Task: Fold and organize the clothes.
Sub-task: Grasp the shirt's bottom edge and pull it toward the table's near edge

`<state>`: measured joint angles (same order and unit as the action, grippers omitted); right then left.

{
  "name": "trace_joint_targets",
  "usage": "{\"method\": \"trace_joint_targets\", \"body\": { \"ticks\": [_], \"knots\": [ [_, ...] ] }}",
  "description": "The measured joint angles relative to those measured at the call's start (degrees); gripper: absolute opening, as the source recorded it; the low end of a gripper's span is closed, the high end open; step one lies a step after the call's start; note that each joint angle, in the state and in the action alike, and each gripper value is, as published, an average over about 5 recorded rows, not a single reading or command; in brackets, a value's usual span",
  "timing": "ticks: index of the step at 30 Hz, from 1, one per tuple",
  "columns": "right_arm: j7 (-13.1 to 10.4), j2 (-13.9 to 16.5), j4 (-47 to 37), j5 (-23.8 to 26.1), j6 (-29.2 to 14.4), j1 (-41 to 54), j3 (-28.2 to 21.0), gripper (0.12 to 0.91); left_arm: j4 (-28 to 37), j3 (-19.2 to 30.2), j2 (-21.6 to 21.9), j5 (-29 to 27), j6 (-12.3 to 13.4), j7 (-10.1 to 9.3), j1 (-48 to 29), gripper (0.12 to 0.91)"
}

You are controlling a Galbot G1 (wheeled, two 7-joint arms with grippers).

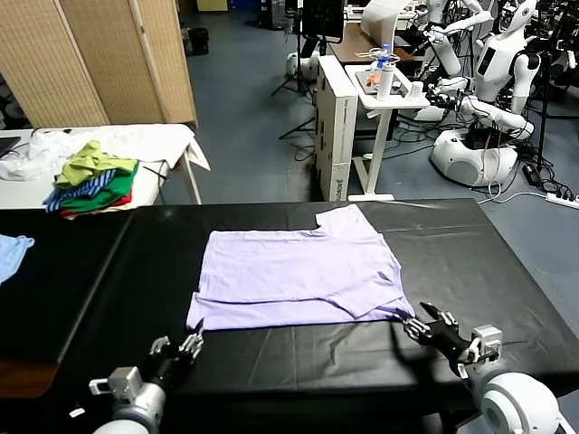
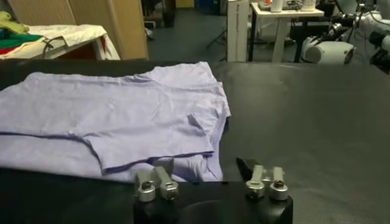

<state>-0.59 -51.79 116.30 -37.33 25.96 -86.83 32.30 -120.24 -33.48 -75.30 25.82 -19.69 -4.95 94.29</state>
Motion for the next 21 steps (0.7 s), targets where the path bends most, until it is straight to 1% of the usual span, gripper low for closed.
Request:
{"method": "trace_joint_targets", "body": {
  "ticks": [1, 3, 4, 8, 13, 21],
  "knots": [
    [-0.1, 0.1, 0.2, -0.1, 0.1, -0.2, 0.1, 0.171, 0.0, 0.0, 0.0, 0.0, 0.0, 0.00, 0.1, 0.208],
    [-0.3, 0.4, 0.8, -0.4, 0.4, -0.8, 0.5, 0.147, -0.3, 0.1, 0.1, 0.0, -0.1, -0.05, 0.4, 0.153],
    [-0.4, 0.6, 1.2, -0.6, 0.6, -1.2, 0.9, 0.144, -0.5, 0.1, 0.2, 0.0, -0.1, -0.12, 0.7, 0.145],
    [-0.7, 1.5, 3.0, -1.4, 1.9, -3.6, 2.5, 0.141, -1.8, -0.3, 0.9, -0.3, -0.3, -0.86, 2.1, 0.144],
    [-1.2, 2.2, 5.9, -1.7, 4.3, -7.4, 4.8, 0.141, -4.1, -1.4, 2.0, -0.5, -0.9, -1.82, 5.6, 0.144],
    [-1.3, 2.0, 9.6, -1.3, 6.4, -13.0, 7.0, 0.141, -7.5, -3.0, 3.3, -0.9, -1.4, -2.18, 11.2, 0.144]
  ]
}}
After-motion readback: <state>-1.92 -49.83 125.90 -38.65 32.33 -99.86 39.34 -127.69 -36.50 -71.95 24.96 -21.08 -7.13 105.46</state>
